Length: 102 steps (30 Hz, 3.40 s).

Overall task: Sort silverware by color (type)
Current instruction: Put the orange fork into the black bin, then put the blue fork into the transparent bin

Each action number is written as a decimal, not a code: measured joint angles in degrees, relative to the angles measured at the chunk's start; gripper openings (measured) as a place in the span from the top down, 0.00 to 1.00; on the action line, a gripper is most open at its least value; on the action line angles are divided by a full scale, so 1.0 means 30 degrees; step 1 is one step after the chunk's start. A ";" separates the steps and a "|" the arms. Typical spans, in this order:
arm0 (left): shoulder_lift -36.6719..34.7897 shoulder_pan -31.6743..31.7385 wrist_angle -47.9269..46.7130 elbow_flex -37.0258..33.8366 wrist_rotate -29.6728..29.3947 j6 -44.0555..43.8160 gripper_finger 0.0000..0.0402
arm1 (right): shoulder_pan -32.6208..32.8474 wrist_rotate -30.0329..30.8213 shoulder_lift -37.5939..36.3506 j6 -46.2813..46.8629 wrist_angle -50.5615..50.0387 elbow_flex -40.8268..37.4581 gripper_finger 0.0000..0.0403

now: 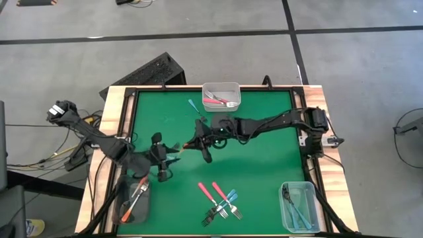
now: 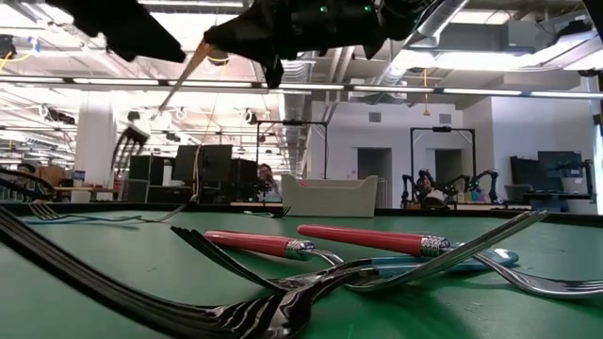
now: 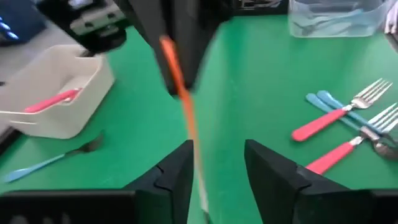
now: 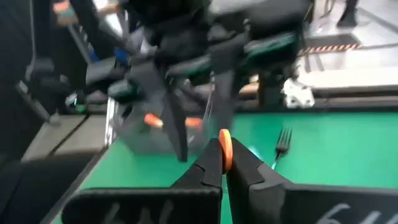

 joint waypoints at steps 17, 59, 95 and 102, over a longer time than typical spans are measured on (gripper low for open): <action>0.0074 0.2577 -0.0086 0.0084 0.3845 -0.0550 0.96 | 0.0437 -0.0061 0.0012 -0.0751 0.0116 0.0198 0.91; 0.5279 -1.2707 -2.0259 0.5595 0.3540 -3.4075 0.80 | -0.0412 0.2676 0.0005 0.1658 -0.3847 0.0191 0.53; 0.3250 0.7839 -1.1183 -0.0729 1.0251 -0.0411 0.68 | 0.0098 0.6243 0.0005 -0.0335 -1.3711 0.0183 0.62; 0.3397 0.8313 -1.1065 -0.0736 0.9989 -0.0751 0.68 | 0.0044 0.6239 0.0005 -0.0397 -1.3533 0.0183 0.63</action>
